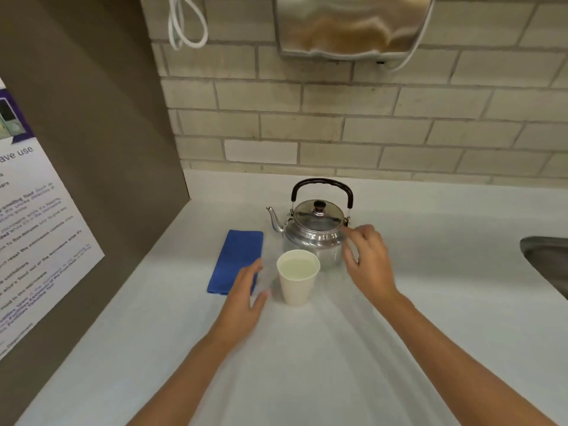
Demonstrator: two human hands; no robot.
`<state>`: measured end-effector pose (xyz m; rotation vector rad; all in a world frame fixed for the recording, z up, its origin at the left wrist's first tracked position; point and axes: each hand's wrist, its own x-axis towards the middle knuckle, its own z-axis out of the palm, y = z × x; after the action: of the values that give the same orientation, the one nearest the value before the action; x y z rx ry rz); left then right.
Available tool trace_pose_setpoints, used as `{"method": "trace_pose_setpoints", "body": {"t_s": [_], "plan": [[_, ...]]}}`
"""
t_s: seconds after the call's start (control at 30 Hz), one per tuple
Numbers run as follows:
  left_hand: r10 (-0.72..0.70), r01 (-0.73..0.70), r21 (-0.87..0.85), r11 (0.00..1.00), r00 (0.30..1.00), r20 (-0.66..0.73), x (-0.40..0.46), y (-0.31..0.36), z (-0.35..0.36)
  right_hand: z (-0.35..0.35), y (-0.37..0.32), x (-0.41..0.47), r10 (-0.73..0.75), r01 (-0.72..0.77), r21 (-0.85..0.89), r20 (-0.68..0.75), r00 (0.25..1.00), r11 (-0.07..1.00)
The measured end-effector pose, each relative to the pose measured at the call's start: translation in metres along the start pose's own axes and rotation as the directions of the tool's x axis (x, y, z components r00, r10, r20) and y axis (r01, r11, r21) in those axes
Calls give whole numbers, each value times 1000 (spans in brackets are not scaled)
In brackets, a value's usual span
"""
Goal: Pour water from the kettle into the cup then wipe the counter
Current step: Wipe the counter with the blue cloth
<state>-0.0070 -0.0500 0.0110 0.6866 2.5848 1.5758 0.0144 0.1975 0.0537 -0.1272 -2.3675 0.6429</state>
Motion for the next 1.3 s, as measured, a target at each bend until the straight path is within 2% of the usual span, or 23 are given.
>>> {"method": "trace_pose_setpoints", "body": {"t_s": [0.1, 0.2, 0.3, 0.4, 0.47, 0.53, 0.6, 0.7, 0.8, 0.93, 1.07, 1.17, 1.23, 1.3], "plan": [[66, -51, 199, 979, 995, -73, 32, -5, -29, 7, 10, -53, 100, -71, -133, 230, 968, 989], [27, -27, 371, 928, 1000, 6, 77, -16, -39, 10, 22, -81, 195, -98, -280, 342, 919, 955], [-57, 11, 507, 862, 996, 75, 117, -34, -33, 12, 29, -91, 273, -126, -366, 383, 883, 922], [-166, 34, 652, 757, 976, 141, 137, -52, -23, 16, 31, -93, 303, -147, -375, 397, 866, 915], [-180, 26, 713, 700, 973, 142, 140, -65, -15, 19, 33, -93, 302, -156, -367, 384, 873, 917], [-147, 7, 723, 691, 980, 131, 134, -73, -12, 20, 35, -93, 306, -161, -373, 372, 876, 914], [-77, -78, 715, 694, 980, 181, 118, -79, -22, 19, 33, -93, 314, -163, -385, 373, 873, 908], [12, -145, 705, 694, 982, 190, 88, -101, -60, 17, 27, -91, 318, -158, -396, 379, 869, 904], [-57, -32, 743, 668, 994, 94, 68, -109, -91, 16, 23, -91, 317, -160, -388, 384, 867, 908], [-114, 98, 778, 621, 993, -34, 44, -78, -56, 16, 22, -91, 316, -167, -376, 380, 869, 911], [-68, 2, 720, 694, 996, 63, -9, -38, 11, 13, 20, -92, 311, -182, -332, 394, 865, 926], [-45, -57, 700, 712, 991, 126, -49, -36, 18, 10, 15, -93, 290, -197, -263, 389, 874, 945], [-91, 21, 703, 711, 994, 62, -54, -43, -3, 3, 14, -92, 286, -221, -202, 394, 874, 954], [-175, 168, 722, 672, 982, -66, -50, -43, -20, -7, 17, -95, 285, -238, -165, 397, 873, 957]]}}
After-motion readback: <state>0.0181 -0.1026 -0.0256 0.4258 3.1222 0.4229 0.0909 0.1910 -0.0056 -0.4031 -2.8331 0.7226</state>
